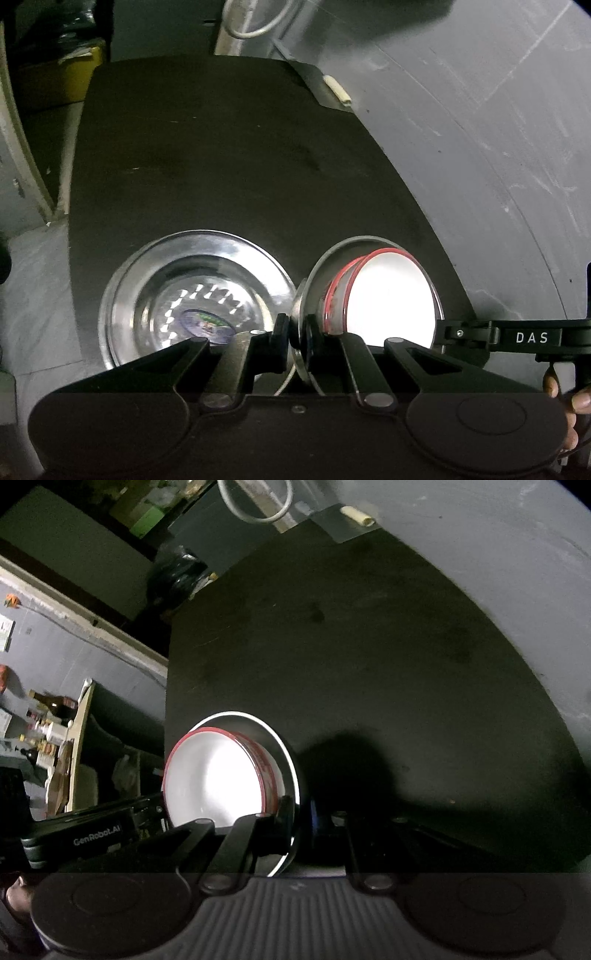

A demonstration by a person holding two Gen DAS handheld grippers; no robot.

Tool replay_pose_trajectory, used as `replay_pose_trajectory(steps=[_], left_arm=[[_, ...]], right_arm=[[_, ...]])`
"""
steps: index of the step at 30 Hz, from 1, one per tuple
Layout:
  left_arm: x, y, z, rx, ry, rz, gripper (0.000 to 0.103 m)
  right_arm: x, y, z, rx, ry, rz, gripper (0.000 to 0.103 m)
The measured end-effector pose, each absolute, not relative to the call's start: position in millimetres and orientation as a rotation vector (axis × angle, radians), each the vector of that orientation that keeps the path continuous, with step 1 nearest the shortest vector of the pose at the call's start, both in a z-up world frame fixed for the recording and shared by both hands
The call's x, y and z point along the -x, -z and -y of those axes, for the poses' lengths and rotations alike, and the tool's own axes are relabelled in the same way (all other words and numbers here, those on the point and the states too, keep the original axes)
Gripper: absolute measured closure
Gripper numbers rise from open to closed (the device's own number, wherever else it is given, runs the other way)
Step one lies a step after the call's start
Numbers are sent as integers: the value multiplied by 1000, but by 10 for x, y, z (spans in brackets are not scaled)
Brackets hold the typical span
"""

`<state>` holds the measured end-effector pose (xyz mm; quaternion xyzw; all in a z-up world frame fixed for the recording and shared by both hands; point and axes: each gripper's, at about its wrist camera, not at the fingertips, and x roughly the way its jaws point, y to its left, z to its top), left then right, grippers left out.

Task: Organize plates and bowls
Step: 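Carry the mixing bowl with both grippers and lower it into the steel basin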

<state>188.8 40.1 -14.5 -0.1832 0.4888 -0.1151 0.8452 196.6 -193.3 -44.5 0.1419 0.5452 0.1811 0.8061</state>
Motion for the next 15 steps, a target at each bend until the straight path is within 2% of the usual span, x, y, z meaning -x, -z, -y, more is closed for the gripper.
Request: replay_pose_trajectory(steps=[15], left_arm=[[-1781,170,-739,467,134,-997,96]], right_arm=[[-2118,421,1492,-208,-472,-1223,92]])
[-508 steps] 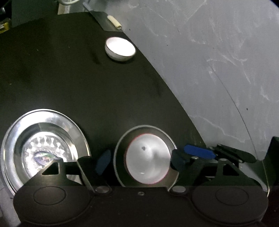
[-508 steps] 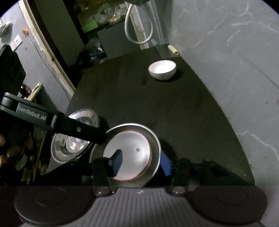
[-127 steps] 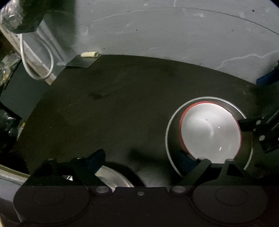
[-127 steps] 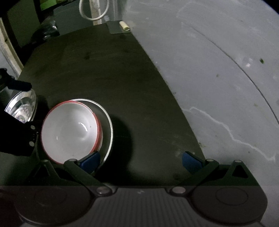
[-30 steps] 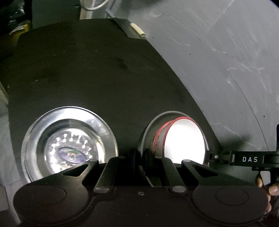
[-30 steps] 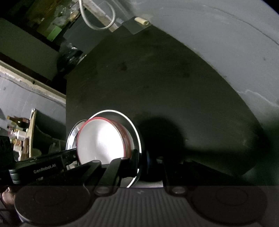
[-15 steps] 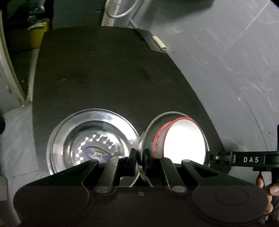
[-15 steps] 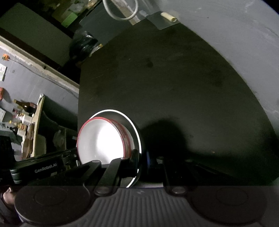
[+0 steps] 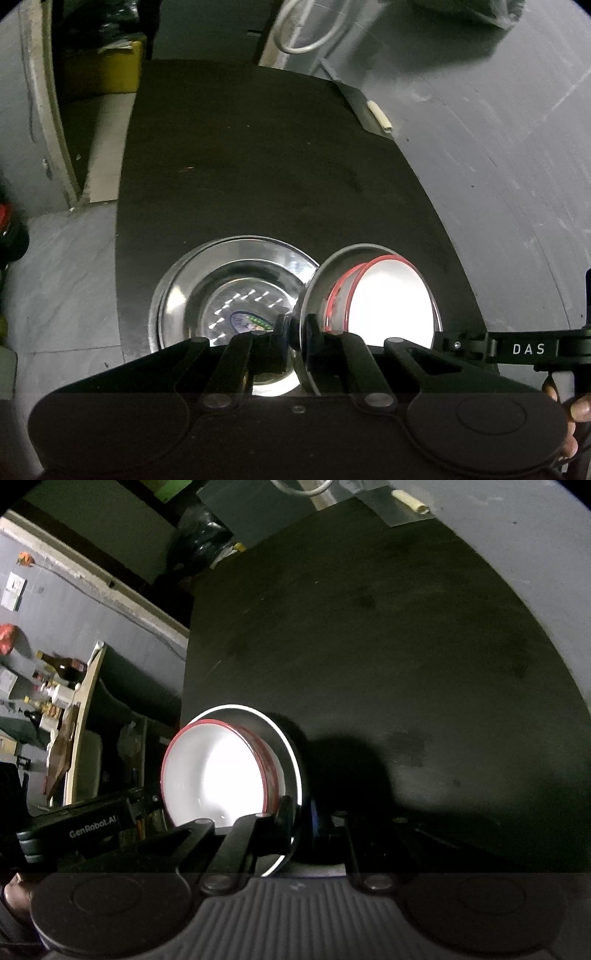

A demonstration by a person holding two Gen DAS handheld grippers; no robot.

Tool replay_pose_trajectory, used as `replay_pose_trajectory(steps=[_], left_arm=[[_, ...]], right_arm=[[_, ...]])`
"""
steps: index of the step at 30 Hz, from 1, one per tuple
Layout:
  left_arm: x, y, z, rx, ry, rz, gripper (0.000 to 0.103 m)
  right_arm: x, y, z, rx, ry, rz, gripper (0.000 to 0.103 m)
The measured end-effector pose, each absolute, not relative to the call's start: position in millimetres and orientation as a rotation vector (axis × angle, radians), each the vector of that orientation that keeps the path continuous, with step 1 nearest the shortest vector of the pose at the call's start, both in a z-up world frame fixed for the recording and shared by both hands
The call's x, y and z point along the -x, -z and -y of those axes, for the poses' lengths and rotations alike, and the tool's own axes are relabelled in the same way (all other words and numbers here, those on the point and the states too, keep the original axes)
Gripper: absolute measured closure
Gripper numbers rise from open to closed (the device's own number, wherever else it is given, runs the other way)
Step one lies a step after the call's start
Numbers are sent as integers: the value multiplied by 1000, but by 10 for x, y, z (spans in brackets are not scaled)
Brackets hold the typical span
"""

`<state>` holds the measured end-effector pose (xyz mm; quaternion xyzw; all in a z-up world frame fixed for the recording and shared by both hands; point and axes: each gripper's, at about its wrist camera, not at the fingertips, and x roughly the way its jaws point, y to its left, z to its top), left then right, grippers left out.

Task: Organize plates and bowls
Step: 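Carry the mixing bowl with both grippers and lower it into the steel basin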

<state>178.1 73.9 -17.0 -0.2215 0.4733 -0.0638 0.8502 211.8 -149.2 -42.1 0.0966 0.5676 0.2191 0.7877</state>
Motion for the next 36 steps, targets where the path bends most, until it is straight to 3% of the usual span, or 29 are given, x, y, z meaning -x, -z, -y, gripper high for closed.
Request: replay_pose_trajectory(steps=[36], left_arm=[[-1931,549,-1294,572,10,-1028,96]], right_arm=[[-2503,600,876,-121,-526,-1303,91]])
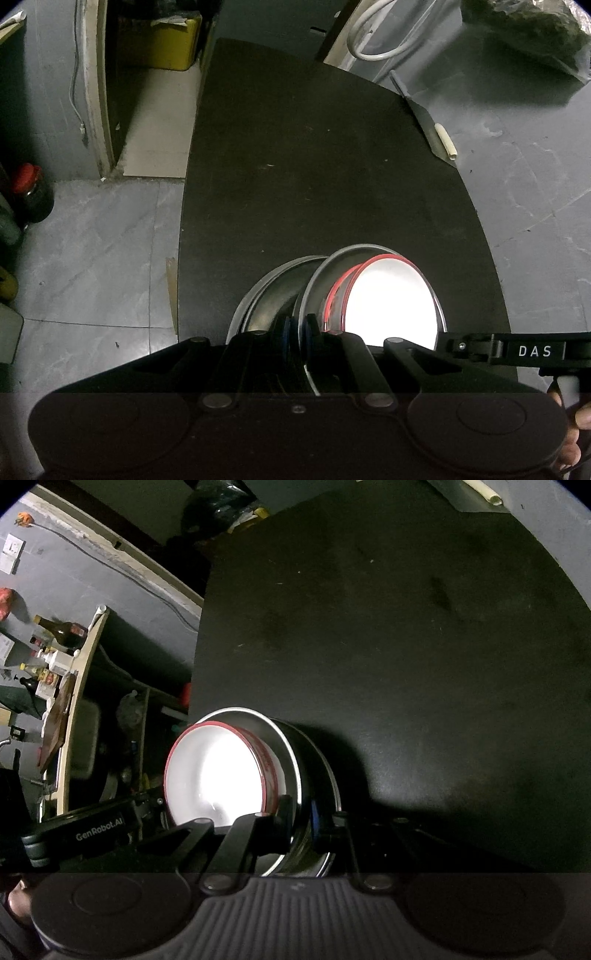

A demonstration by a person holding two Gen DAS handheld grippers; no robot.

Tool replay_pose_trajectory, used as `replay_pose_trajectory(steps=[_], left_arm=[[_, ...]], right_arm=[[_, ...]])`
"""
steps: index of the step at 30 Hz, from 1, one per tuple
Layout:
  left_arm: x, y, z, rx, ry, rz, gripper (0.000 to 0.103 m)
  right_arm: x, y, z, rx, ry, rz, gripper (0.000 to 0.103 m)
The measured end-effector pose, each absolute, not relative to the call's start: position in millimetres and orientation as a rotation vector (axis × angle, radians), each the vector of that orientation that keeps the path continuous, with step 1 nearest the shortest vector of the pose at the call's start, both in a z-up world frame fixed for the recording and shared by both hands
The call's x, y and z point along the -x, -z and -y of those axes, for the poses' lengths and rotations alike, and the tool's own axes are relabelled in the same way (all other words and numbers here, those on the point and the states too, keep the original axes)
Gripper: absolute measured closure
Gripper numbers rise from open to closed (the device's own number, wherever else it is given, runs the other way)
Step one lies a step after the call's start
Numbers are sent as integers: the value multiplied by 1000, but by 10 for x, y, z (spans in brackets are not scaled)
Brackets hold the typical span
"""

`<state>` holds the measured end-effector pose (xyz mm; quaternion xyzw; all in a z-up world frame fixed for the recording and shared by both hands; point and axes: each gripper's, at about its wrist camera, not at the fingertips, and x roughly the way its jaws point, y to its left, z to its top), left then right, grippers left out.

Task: Organize plates and bowls
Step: 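Carry the mixing bowl with both grippers and lower it into the steel basin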

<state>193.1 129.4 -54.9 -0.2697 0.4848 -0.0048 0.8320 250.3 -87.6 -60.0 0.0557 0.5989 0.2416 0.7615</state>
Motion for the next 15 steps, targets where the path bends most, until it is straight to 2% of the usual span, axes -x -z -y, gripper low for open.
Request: replay_pose_trajectory(steps=[15], left_arm=[[-1980,590,-1323,577,0,-1050,96]], right_arm=[[-2531,663,848,-135,-519,-1328,91]])
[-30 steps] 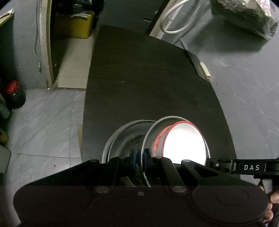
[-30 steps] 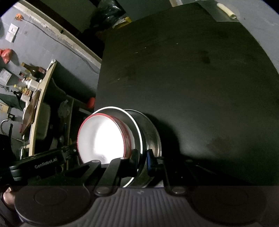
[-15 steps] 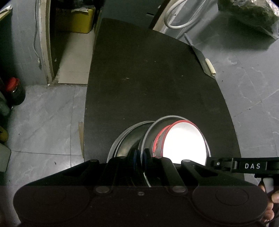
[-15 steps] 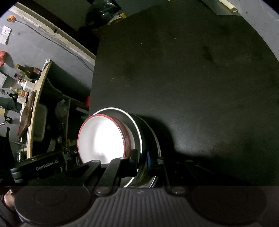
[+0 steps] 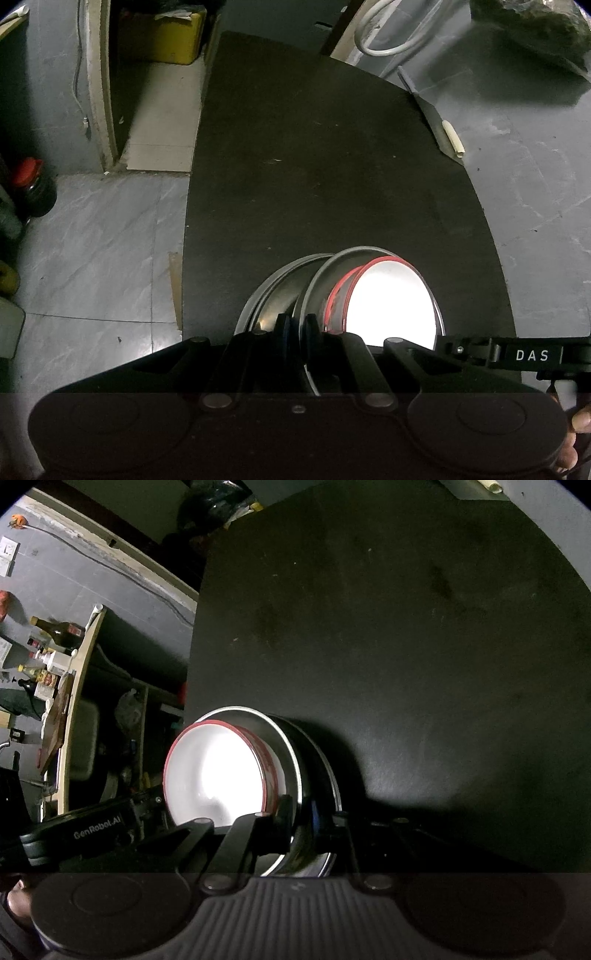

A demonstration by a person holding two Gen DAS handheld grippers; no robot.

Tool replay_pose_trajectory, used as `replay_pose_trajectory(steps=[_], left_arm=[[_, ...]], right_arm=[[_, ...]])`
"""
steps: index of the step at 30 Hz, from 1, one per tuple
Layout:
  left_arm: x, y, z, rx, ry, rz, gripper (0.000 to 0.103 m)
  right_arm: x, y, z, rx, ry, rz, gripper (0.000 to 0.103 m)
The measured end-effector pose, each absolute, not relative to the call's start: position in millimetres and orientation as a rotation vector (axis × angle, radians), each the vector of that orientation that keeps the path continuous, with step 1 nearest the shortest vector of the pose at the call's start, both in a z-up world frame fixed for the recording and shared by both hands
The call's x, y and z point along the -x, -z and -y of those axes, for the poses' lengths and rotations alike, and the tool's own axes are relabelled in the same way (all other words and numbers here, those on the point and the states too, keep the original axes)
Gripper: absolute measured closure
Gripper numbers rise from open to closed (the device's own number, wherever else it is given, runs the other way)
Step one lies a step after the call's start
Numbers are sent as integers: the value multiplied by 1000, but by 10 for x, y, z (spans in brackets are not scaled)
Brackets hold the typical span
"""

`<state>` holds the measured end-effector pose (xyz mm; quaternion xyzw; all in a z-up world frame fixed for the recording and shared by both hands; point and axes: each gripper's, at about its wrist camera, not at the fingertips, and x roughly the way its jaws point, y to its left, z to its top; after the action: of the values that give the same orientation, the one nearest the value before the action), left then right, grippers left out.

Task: Organize plates and bowls
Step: 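Carry the mixing bowl with both grippers and lower it into the steel basin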

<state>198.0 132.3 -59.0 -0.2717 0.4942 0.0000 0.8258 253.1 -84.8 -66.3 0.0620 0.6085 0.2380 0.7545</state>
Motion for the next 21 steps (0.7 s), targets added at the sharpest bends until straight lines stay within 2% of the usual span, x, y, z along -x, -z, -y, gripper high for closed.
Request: replay_pose_trajectory(steps=[21], left_arm=[[-1971,612,-1357,571,-17,-1067,96]], right_arm=[[-2536,728,769,-130,-534,-1338,91]])
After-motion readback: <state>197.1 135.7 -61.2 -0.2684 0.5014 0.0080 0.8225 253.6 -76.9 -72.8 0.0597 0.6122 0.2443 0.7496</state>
